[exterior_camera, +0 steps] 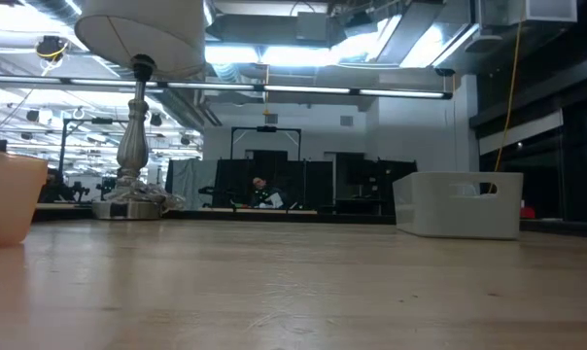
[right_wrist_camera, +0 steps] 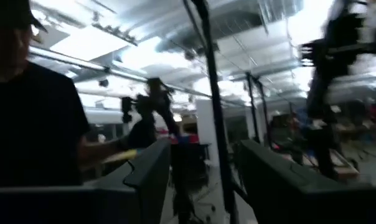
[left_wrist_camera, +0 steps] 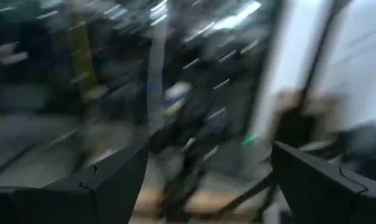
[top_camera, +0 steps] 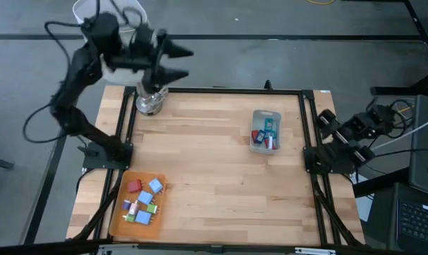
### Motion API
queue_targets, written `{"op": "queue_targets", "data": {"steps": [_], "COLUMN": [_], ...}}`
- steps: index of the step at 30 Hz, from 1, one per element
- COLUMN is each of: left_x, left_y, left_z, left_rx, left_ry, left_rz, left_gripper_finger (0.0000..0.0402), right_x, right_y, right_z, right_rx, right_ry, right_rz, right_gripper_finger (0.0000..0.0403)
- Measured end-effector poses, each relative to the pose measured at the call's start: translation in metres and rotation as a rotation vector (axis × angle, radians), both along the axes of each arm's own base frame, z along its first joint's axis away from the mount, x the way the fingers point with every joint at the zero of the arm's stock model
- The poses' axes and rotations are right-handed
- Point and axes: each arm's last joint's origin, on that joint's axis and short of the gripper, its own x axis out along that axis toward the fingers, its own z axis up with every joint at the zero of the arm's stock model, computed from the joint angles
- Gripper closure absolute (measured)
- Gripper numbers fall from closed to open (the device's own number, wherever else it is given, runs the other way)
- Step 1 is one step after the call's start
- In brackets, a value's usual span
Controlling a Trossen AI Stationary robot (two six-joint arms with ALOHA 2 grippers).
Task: Pick & Place Office items
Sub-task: Return to home position
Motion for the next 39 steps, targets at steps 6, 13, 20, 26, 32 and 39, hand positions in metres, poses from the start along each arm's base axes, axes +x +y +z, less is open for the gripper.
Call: {"op": "queue_targets", "data": {"steps": [6,13,20,26,32,39], "left_x": [-0.02,-0.029,-0.058,-0.095,-0.12,-0.135], "left_y": [-0.039,-0.053,-0.06,-0.067,-0.067,-0.07], "left_z": [-0.017,-0.059,-0.173,-0.251,-0.312,-0.357], "left_rx": [0.06,0.02,-0.098,-0.176,-0.216,-0.226], "left_ry": [0.168,0.087,-0.118,-0.209,-0.157,-0.196], "left_rz": [0.064,0.013,0.023,0.119,0.313,0.303], "left_gripper_finger": [0.0068,0.0066,0.0066,0.0066,0.0066,0.0066], "right_x": [-0.031,-0.032,-0.02,-0.004,0.008,0.021], "right_y": [-0.018,-0.022,-0.015,-0.007,0.0,0.006], "right_z": [-0.02,-0.015,-0.03,-0.054,-0.075,-0.1], "right_rx": [-0.006,-0.059,-0.069,-0.05,-0.001,-0.015], "right_ry": [0.041,0.117,0.078,0.109,0.17,0.221], "right_rz": [-0.022,-0.131,-0.134,-0.14,-0.117,-0.138], "right_gripper_finger": [0.0213,0.0213,0.0213,0.0213,0.0213,0.0213]}}
